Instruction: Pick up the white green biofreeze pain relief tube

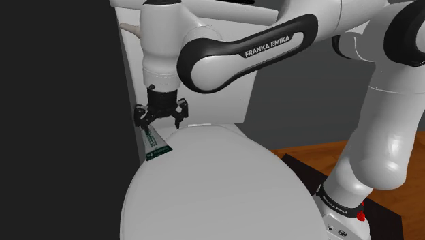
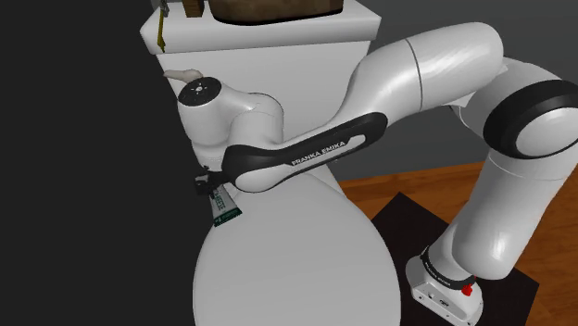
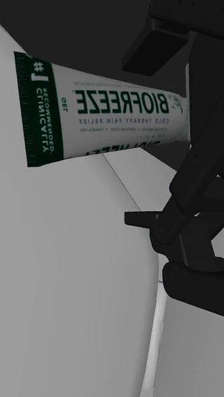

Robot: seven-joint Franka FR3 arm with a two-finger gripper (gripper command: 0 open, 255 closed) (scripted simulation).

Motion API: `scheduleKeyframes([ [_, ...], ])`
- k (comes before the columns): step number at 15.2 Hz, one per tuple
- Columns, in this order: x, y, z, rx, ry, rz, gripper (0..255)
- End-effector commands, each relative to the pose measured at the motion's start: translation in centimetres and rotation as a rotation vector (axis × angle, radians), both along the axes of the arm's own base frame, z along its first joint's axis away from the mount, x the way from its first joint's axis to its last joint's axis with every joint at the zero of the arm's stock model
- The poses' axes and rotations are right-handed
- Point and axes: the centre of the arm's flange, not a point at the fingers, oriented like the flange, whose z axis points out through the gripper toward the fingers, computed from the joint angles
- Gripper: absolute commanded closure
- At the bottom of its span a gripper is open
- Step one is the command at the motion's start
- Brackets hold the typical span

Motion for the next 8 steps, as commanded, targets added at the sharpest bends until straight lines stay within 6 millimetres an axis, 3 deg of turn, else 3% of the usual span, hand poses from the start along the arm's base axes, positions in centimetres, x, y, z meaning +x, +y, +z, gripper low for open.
scheduleKeyframes([
  [1, 1.6, 2.2, -0.2, -0.008, -0.024, -0.023, 0],
  [8, 1.9, 2.6, -3.4, -0.009, -0.028, -0.027, 0],
])
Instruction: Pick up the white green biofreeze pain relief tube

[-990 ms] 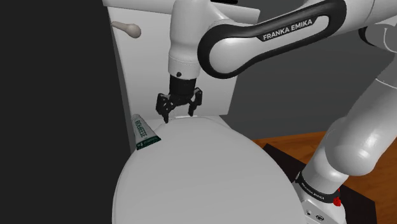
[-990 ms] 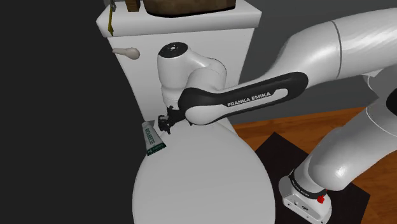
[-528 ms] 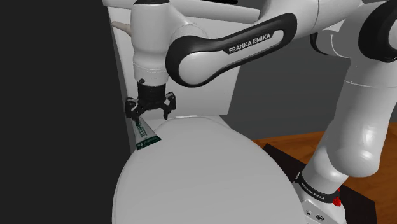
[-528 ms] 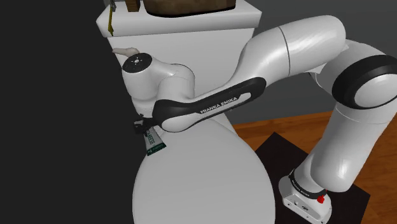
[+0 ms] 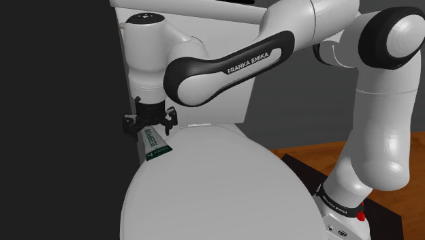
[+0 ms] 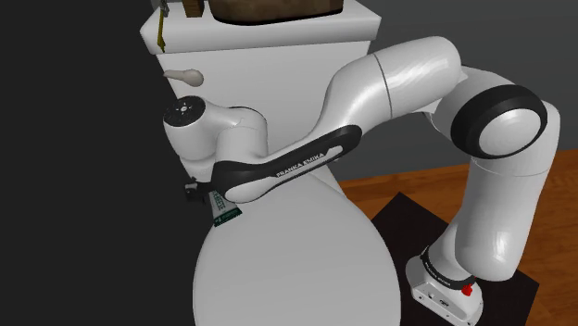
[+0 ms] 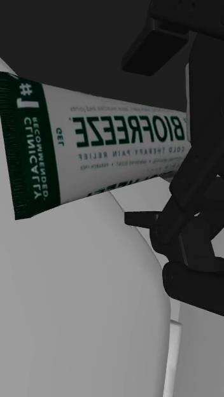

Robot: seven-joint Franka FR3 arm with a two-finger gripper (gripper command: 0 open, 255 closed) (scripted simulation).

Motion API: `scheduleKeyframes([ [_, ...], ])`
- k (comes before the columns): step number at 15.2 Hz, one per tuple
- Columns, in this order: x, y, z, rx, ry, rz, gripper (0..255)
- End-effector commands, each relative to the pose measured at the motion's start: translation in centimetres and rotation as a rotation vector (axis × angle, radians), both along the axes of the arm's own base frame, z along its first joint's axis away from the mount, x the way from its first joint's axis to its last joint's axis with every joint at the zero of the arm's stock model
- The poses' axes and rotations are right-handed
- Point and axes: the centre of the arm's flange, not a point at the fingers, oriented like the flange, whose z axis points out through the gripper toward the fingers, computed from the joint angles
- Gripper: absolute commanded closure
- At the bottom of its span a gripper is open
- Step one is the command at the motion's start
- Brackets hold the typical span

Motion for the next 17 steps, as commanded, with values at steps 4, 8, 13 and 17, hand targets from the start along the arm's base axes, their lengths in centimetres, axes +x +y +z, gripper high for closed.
scheduleKeyframes([
  [4, 0.1, 0.0, -1.2, 0.0, 0.0, 0.0, 255],
  [8, 0.1, 0.0, -1.3, 0.0, 0.0, 0.0, 255],
  [13, 0.0, 0.0, -1.3, 0.0, 0.0, 0.0, 255],
  [17, 0.0, 0.0, 0.8, 0.0, 0.0, 0.0, 255],
])
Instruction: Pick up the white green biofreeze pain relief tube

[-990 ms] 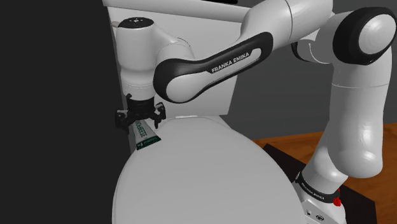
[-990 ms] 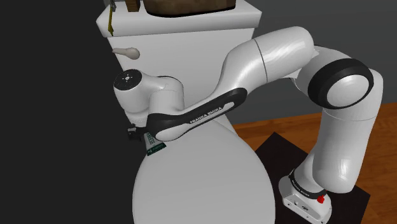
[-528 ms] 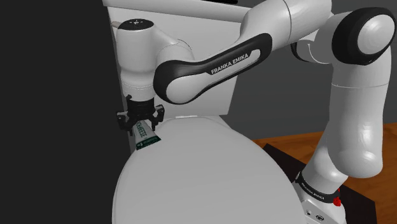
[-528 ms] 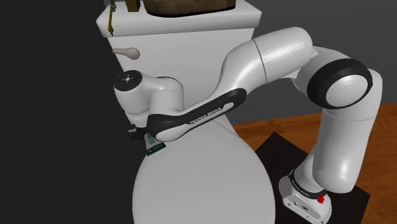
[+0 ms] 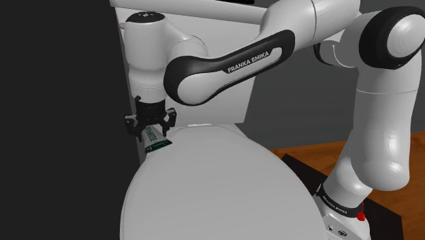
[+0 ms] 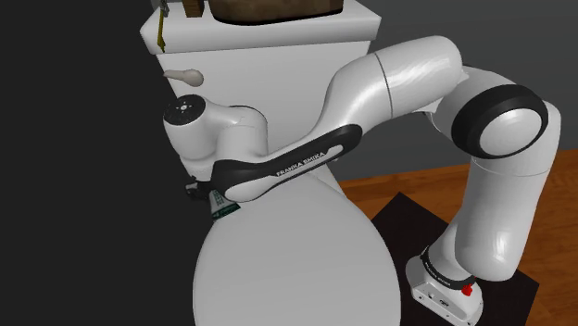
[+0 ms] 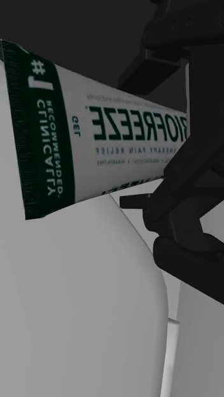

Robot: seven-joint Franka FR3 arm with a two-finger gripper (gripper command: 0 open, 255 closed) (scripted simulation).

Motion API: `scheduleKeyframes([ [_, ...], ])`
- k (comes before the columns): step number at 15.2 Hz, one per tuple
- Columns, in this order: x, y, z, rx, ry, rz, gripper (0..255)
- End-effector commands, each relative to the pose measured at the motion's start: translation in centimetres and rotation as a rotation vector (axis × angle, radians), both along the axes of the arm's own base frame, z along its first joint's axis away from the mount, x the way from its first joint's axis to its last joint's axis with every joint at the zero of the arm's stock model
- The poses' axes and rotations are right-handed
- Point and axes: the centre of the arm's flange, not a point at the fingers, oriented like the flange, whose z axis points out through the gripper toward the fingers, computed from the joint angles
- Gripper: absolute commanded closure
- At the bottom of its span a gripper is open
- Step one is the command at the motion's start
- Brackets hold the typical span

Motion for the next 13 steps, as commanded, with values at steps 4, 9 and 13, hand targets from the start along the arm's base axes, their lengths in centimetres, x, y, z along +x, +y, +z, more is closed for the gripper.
scheduleKeyframes([
  [4, 0.0, 0.1, 2.7, 0.0, 0.0, 0.0, 255],
  [9, 0.0, 0.1, 5.3, 0.0, 0.0, 0.0, 255],
  [13, 0.0, 0.1, 6.5, 0.0, 0.0, 0.0, 255],
])
